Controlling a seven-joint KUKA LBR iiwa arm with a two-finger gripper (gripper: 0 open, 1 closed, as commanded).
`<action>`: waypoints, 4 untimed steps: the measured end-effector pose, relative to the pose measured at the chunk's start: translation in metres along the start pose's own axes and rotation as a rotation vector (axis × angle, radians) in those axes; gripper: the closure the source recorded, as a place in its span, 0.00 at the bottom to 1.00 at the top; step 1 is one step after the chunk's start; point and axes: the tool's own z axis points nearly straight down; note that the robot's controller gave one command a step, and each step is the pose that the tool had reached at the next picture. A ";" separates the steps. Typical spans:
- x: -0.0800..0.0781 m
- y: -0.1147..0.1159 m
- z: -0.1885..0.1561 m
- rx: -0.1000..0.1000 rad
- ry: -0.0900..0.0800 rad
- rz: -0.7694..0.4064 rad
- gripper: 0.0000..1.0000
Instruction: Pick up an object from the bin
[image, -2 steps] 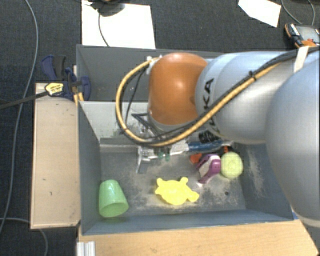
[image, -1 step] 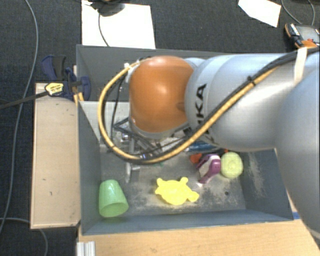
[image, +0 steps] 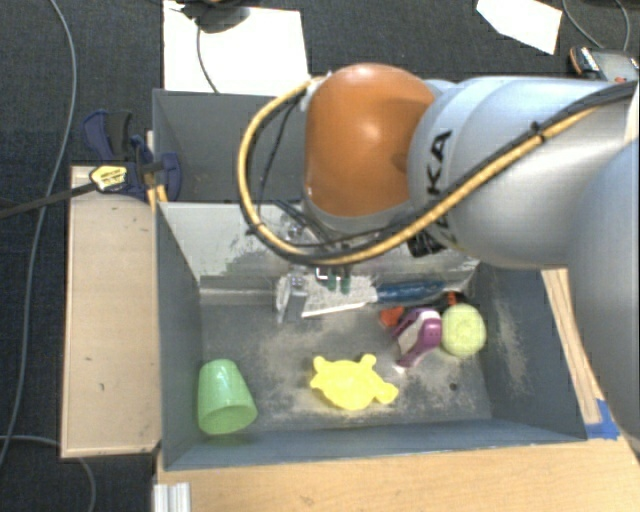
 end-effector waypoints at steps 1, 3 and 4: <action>0.008 0.003 0.007 -0.003 -0.002 -0.042 0.00; 0.014 0.003 -0.015 -0.005 0.002 -0.111 0.00; 0.000 -0.019 -0.084 -0.003 -0.009 -0.175 0.00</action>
Offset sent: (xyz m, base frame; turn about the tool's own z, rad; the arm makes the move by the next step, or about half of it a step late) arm 0.0182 -0.0136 -0.0108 -0.1931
